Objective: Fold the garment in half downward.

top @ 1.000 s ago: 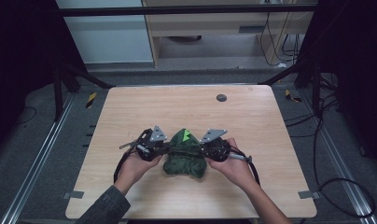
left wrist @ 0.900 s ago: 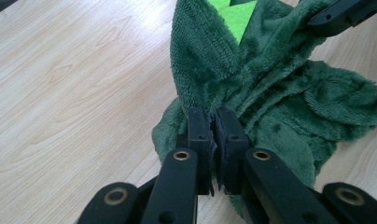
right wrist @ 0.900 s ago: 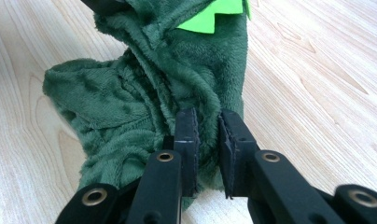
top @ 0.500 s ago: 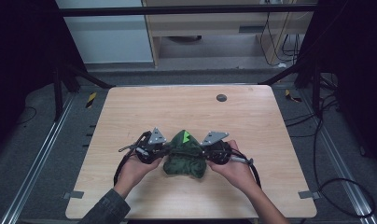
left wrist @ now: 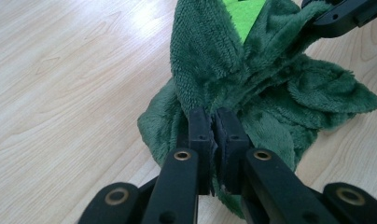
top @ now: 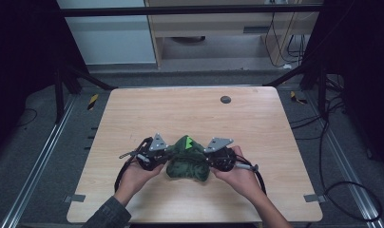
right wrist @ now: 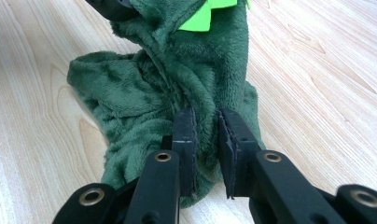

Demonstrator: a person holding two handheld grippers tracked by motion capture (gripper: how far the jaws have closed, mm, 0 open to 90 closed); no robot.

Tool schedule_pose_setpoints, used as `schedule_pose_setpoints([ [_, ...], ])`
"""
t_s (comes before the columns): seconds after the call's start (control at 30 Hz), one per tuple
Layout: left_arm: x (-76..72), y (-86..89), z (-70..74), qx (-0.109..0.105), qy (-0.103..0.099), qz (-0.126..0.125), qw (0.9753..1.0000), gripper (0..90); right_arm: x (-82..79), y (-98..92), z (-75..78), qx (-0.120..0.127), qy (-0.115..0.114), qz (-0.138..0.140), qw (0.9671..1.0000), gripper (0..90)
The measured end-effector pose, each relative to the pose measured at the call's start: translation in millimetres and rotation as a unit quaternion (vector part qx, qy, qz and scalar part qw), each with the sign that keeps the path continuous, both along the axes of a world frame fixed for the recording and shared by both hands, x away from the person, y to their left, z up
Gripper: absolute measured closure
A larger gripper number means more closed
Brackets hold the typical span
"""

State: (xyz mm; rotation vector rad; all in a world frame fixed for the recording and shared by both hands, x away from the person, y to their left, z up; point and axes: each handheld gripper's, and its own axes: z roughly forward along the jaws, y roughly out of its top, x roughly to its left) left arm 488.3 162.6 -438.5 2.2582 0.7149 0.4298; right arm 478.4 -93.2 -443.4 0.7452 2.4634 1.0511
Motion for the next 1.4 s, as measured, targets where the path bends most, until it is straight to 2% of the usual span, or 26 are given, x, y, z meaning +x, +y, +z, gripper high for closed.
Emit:
schedule_pose_setpoints([
  [0.43,-5.9,0.4,-7.0,0.003,0.003,-0.003,1.0000,84.9,-5.0,-0.6,-7.7,-0.001,0.006,0.003,1.0000,75.4],
  [0.67,-14.4,2.2,-16.4,0.003,0.000,-0.003,1.0000,84.8,-11.4,-1.4,-12.4,-0.002,0.010,0.003,0.9999,75.2],
  [0.9,-17.0,1.7,-25.3,0.001,0.006,-0.001,1.0000,86.9,-14.9,-2.9,-16.7,-0.003,0.012,0.004,0.9999,76.6],
  [1.13,-16.2,1.9,-24.0,-0.006,0.001,0.003,1.0000,87.4,-13.3,-2.6,-16.7,-0.004,0.013,0.003,0.9999,83.0],
  [1.4,-21.5,8.6,-18.5,-0.021,-0.007,0.008,0.9997,88.0,-16.8,-4.9,-10.7,0.002,0.003,0.002,1.0000,83.4],
])
